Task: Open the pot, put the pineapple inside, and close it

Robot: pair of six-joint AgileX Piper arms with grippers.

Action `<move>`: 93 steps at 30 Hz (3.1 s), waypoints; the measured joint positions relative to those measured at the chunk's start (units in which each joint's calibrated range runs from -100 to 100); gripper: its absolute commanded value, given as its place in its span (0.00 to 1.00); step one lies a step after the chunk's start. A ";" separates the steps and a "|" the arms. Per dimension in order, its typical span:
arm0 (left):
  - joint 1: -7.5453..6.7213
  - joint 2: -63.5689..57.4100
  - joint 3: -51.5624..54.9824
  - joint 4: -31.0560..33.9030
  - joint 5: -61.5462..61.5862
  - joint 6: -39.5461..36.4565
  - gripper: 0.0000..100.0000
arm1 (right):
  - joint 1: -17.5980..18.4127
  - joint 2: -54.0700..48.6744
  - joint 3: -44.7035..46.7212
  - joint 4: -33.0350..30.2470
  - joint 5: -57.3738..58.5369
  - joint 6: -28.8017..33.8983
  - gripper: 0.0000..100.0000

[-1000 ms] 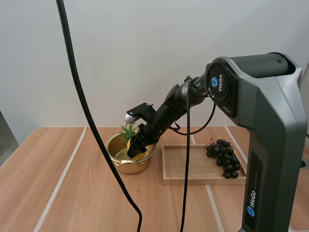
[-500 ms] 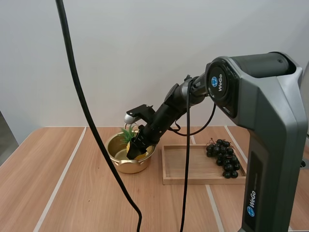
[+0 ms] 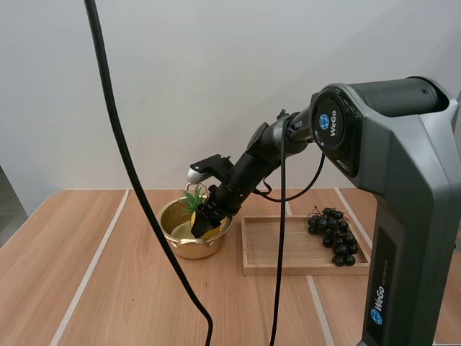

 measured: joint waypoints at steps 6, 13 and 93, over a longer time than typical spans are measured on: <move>0.00 0.00 0.00 0.24 0.00 0.71 0.00 | 0.00 0.00 0.00 -0.12 0.00 0.00 1.00; 0.00 0.00 0.00 0.24 0.00 0.75 0.00 | 0.00 -0.14 0.00 -0.35 1.08 -1.04 1.00; 0.00 45.58 32.68 15.47 68.26 -3.73 0.00 | -15.76 -66.06 0.70 -7.54 -49.82 10.11 1.00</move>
